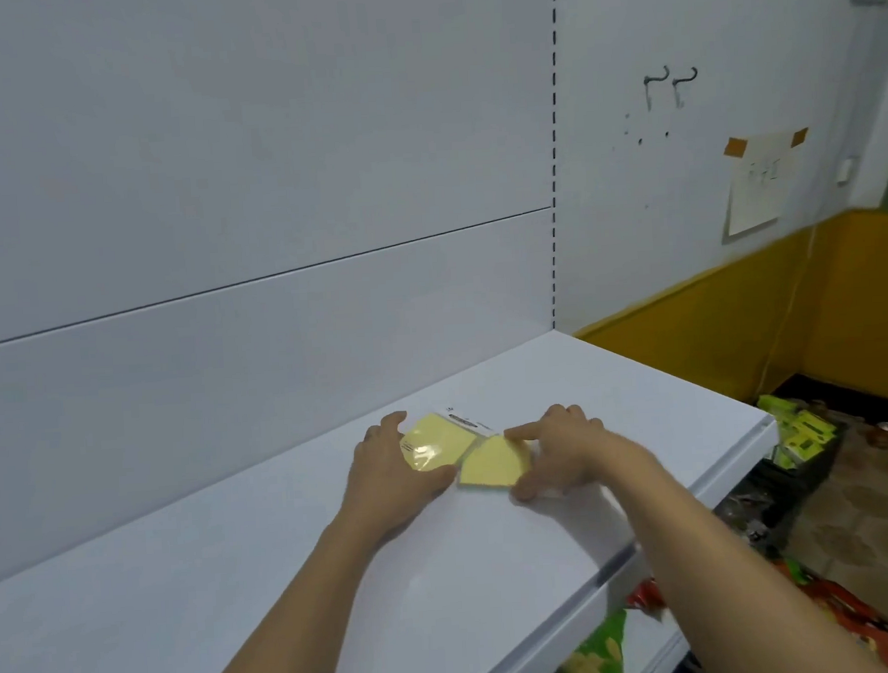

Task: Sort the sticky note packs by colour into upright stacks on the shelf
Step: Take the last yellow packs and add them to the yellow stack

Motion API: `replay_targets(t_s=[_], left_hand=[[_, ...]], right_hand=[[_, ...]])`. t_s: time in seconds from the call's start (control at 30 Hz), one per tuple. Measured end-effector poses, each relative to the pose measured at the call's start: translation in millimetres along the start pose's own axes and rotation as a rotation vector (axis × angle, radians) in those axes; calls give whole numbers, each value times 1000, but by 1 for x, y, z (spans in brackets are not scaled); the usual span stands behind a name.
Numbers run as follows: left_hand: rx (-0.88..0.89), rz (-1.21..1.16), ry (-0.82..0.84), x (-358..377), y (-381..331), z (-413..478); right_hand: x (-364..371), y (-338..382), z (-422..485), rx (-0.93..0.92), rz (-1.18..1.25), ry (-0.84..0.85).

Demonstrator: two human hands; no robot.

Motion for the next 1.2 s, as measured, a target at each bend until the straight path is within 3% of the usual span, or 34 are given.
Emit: replay_targets(t_s=[0.07, 0.13, 0.23, 0.3, 0.37, 0.47, 0.6, 0.7, 0.97, 1.07, 1.17, 1.2], left_hand=[[3, -50, -7, -1, 8, -6], [9, -58, -12, -1, 13, -11], [11, -64, -5, -3, 15, -15], [0, -89, 7, -3, 15, -15], [-5, -133, 2, -4, 13, -13], [-64, -258, -13, -10, 13, -10], [-144, -572, 50, -14, 26, -3], [-121, -636, 47, -14, 29, -2], [-19, -732, -13, -17, 23, -7], [-18, -747, 14, -16, 23, -8], [-38, -799, -6, -12, 22, -7], [-46, -800, -22, -10, 22, -7]], right_hand=[[-6, -6, 5, -27, -12, 52], [-5, -7, 12, -62, -1, -14], [5, 1, 12, -57, -44, -284], [17, 4, 8, 47, 38, -510], [30, 6, 4, 180, 147, -606], [40, 14, 4, 280, 80, -502], [43, 28, 9, 260, 97, -493], [35, 29, 15, 299, 282, -418], [12, 15, 18, 251, 437, -169], [12, 9, 19, 201, 579, -267], [24, 8, 20, 122, 997, -431], [30, 8, 22, 95, 1035, -506]])
Point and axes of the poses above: each hand's wrist, its own z-axis towards the middle knuckle, its own x-axis out of the palm, y = z × x, the point moved 1 cm from there along z, towards the middle knuckle, and after that the axes turned 9 degrees about -x, right-handed, at the moved point
